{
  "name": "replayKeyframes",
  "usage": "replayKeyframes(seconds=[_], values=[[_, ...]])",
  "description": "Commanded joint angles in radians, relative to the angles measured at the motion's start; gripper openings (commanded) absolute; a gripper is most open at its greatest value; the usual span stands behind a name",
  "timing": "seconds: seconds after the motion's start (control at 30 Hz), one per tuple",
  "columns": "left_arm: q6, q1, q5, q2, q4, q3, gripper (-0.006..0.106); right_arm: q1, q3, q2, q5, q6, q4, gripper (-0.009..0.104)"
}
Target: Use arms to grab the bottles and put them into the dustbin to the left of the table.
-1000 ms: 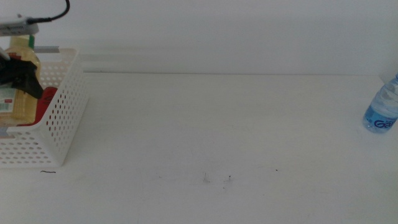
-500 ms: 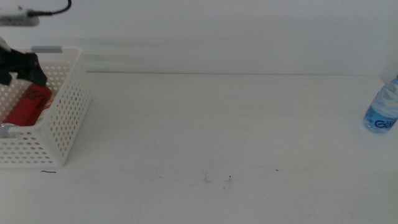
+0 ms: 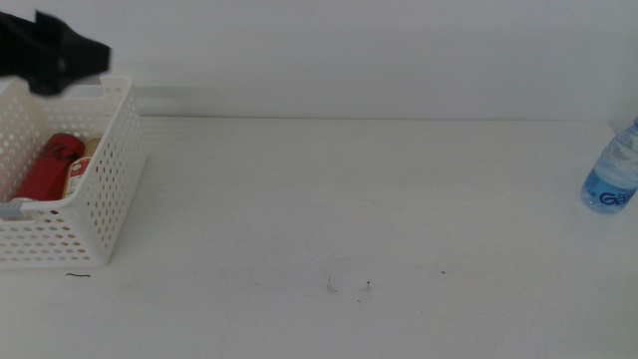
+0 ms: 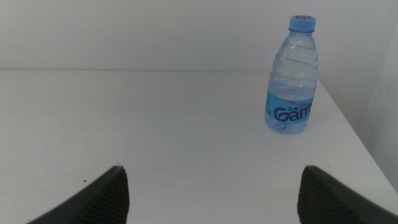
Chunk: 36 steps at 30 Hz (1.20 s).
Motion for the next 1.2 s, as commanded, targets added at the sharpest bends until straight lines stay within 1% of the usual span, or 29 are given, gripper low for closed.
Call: replayKeyframes(seconds=[0.0, 0.1, 0.2, 0.3, 0.33, 0.43, 0.47, 0.57, 1.07, 1.17], values=[[0.034, -0.053, -0.029, -0.099, -0.053, 0.082, 0.094, -0.004, 0.003, -0.005, -0.008, -0.002, -0.01, 0.092], [0.019, -0.119, -0.037, -0.197, -0.09, 0.163, 0.094, -0.004, 0.003, -0.005, -0.008, -0.002, -0.01, 0.092], [0.019, -0.176, -0.004, -0.28, -0.092, 0.217, 0.094, -0.004, 0.003, -0.005, -0.008, -0.002, -0.01, 0.092], [-0.009, -0.226, 0.09, -0.322, -0.085, 0.199, 0.094, -0.004, 0.003, -0.005, -0.008, -0.002, -0.01, 0.092], [-0.039, -0.241, 0.118, -0.322, -0.065, 0.187, 0.094, -0.004, 0.003, -0.005, -0.008, -0.002, -0.01, 0.092], [-0.236, -0.301, 0.157, -0.329, 0.075, 0.158, 0.094, -0.004, 0.003, -0.005, -0.008, -0.002, -0.01, 0.092], [-0.287, -0.322, 0.151, -0.33, 0.106, 0.156, 0.094, -0.004, 0.003, -0.005, -0.008, -0.002, -0.01, 0.092], [-0.321, -0.363, 0.122, -0.337, 0.152, 0.156, 0.094, -0.004, 0.003, -0.005, -0.008, -0.002, -0.01, 0.092], [-0.321, -0.372, -0.031, -0.337, 0.131, 0.158, 0.094, -0.004, 0.003, -0.005, -0.008, -0.002, -0.01, 0.092], [-0.321, -0.372, -0.059, -0.337, 0.113, 0.158, 0.094, -0.004, 0.003, -0.005, -0.008, -0.002, -0.01, 0.092]])
